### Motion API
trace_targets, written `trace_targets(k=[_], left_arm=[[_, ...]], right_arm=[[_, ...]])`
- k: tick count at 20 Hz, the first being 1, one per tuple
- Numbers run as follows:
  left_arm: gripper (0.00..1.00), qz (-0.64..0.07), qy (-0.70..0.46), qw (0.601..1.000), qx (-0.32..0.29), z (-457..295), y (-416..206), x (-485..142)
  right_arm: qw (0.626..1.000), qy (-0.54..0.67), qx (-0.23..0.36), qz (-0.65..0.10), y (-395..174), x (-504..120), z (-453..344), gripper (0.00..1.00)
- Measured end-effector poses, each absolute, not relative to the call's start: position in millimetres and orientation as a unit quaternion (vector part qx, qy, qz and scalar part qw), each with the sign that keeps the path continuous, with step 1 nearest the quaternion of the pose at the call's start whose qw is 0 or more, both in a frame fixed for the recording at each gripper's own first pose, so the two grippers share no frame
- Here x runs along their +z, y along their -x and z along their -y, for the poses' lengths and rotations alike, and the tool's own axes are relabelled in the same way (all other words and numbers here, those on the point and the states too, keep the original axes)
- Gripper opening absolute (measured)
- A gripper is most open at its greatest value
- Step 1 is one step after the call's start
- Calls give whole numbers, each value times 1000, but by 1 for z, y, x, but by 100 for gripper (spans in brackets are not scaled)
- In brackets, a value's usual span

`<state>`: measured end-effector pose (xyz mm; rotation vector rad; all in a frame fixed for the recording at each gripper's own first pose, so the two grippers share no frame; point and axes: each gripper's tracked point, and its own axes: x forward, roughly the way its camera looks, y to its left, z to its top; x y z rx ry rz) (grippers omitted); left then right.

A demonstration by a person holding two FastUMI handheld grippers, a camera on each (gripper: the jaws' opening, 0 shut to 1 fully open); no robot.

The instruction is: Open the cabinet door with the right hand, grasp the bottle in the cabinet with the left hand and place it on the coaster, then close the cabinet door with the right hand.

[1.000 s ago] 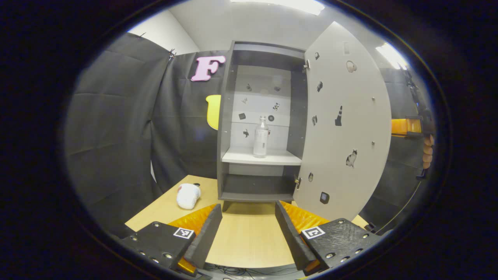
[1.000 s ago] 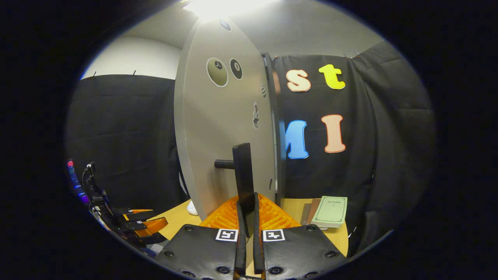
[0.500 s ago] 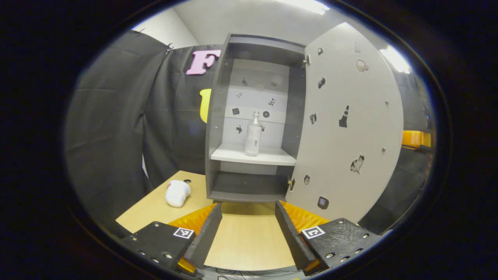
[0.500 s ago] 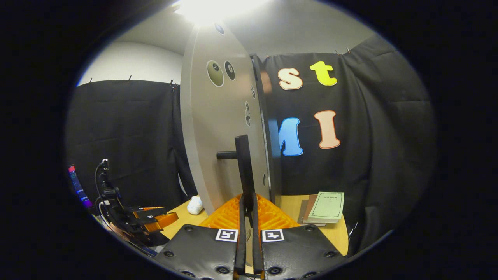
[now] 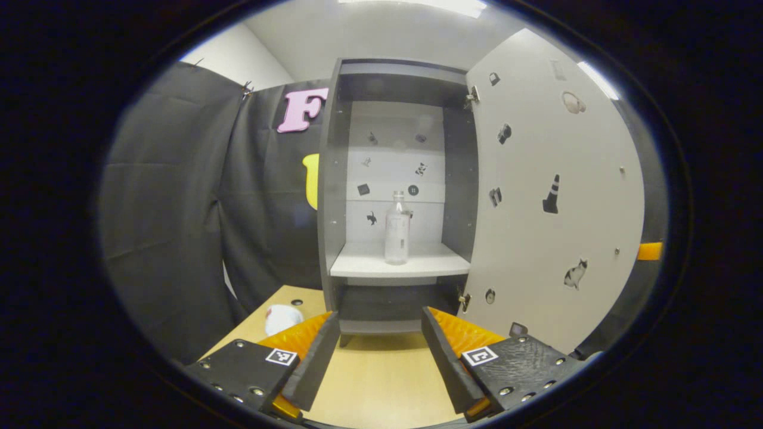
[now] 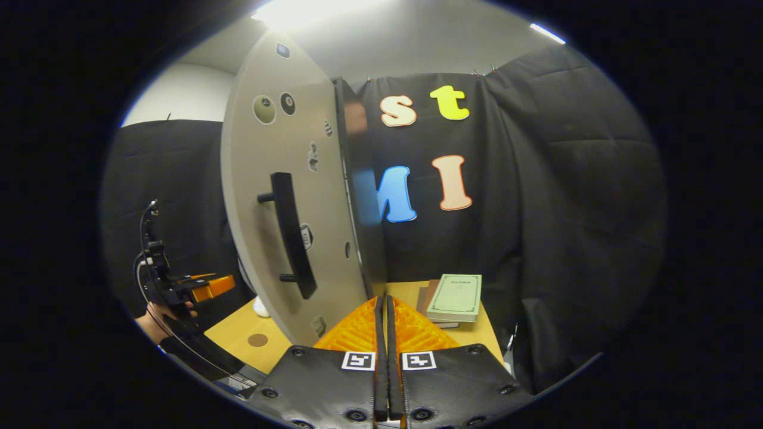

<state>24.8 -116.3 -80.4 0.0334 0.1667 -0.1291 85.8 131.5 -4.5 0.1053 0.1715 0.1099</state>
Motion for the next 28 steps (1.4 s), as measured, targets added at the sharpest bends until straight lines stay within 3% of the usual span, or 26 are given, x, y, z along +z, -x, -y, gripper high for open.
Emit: trace_targets(k=[3, 4, 7, 8, 10, 13, 14, 22, 28], left_arm=[[84, -69, -19, 993, -89, 124, -56, -64], [83, -65, -21, 993, -97, 128, -68, -58], [83, -52, -25, 991, -122, 136, -110, -45], [84, -48, -19, 990, -133, 140, -124, -41], [83, -42, -6, 987, -154, 146, -156, -36], [83, -40, -6, 982, -185, 154, -202, -34], [83, -38, -9, 980, -193, 156, -219, -35], [83, -43, -45, 971, -232, 181, -319, -66], [86, -47, -53, 961, -268, 202, -360, -88]], right_arm=[[995, -61, 22, -79, -98, -4, -119, 6], [995, -65, 14, -78, -103, -3, -116, 0], [993, -77, -10, -88, -114, -6, -111, 26], [993, -77, -17, -88, -116, -6, -109, 31], [993, -69, -44, -85, -127, -4, -103, 33], [992, -50, -81, -80, -133, -3, -101, 87], [992, -47, -95, -75, -135, 0, -100, 98], [972, -83, -209, -71, -136, -5, -95, 98], [953, -79, -281, -85, -117, -10, -84, 98]])
